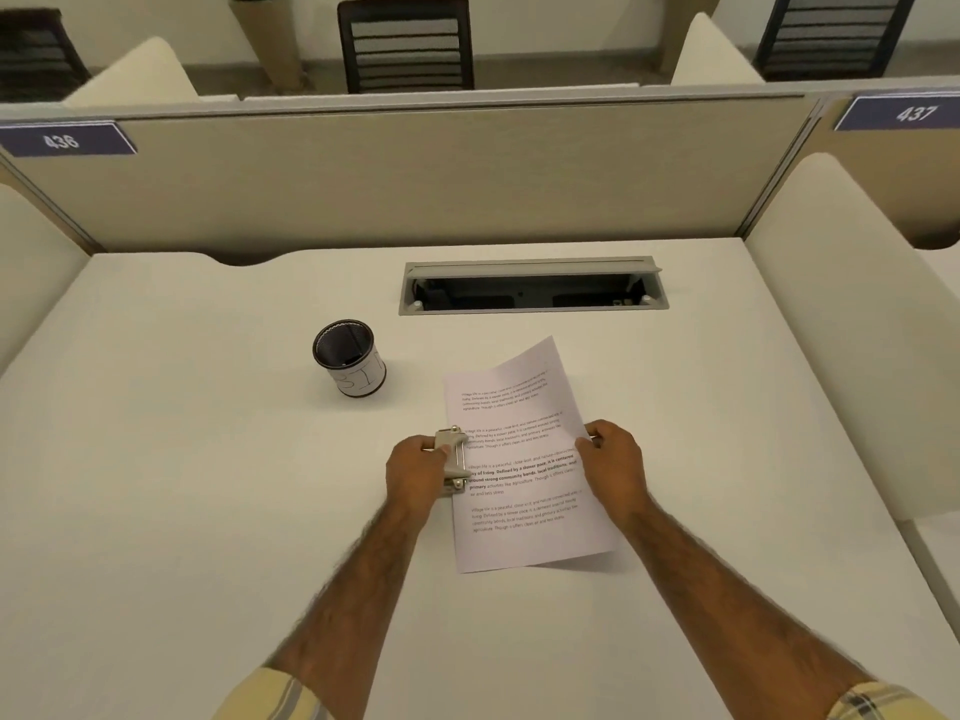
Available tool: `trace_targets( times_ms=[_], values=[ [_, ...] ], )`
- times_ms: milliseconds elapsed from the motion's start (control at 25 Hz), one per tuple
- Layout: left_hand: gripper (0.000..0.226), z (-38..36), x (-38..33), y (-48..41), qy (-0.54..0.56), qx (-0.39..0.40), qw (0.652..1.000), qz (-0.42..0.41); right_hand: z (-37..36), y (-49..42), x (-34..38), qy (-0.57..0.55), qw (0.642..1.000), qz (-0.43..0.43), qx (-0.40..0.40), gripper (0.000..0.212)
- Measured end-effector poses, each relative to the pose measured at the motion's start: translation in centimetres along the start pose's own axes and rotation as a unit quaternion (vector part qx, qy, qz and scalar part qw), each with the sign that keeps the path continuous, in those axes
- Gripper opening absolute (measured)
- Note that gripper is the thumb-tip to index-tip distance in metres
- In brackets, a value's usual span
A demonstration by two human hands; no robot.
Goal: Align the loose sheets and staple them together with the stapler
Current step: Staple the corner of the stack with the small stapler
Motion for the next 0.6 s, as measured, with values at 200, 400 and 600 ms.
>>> trace_targets(
  times_ms=[200, 400, 600],
  values=[
    [0.006, 1.9, 0.4, -0.6, 0.057, 0.027, 0.998, 0.018, 1.3, 0.5, 0.9, -0.129, 0.991, -0.035, 0.005, 0.014],
    [0.007, 5.9, 1.2, -2.1, 0.064, 0.012, 0.998, 0.010, 3.2, -0.2, 0.1, -0.194, 0.979, -0.057, 0.021, 0.011],
    [0.005, 8.8, 2.4, -4.4, 0.064, -0.008, 0.998, 0.018, 5.3, -0.3, -0.1, -0.215, 0.974, -0.066, -0.018, 0.009]
  ],
)
Point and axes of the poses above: each hand's wrist, its own y-axis away from the middle knuckle, its own z-axis out of the back of the hand, x = y × z, the point moved 1 cm from there along -y, towards the middle knuckle, and after that the axes turned 6 degrees about -x, right-handed, at the moved point
